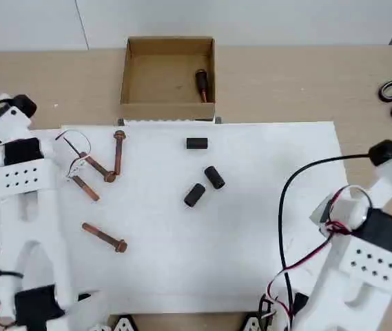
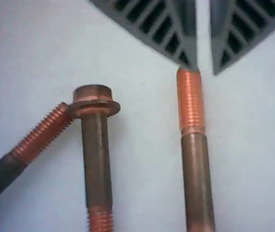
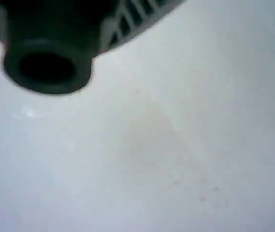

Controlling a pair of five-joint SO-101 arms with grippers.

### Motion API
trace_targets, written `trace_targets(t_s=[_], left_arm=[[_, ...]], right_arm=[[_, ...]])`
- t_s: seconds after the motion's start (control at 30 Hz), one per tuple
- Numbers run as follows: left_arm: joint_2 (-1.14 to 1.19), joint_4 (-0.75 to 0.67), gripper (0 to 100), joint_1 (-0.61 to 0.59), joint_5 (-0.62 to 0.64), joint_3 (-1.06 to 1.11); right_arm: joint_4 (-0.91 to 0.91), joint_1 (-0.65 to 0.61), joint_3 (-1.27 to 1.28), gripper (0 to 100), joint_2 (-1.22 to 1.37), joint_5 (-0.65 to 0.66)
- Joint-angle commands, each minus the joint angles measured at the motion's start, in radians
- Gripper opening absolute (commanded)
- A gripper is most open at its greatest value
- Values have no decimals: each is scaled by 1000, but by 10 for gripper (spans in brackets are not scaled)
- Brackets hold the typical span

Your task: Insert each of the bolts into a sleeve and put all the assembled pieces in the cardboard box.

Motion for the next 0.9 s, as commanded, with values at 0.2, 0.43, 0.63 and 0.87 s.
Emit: trace_targets(t_s=[0.2,0.43,0.63,0.87], left_arm=[[46,-98,82,-2,2,-45],[48,-146,111,-5,2,-31],[48,-230,111,-5,2,68],[48,-315,111,-9,0,156]], right_arm=[[-15,7,89,3,-110,9],[-15,7,97,3,-156,9],[-15,7,97,3,-156,9],[-15,8,97,3,-156,9]])
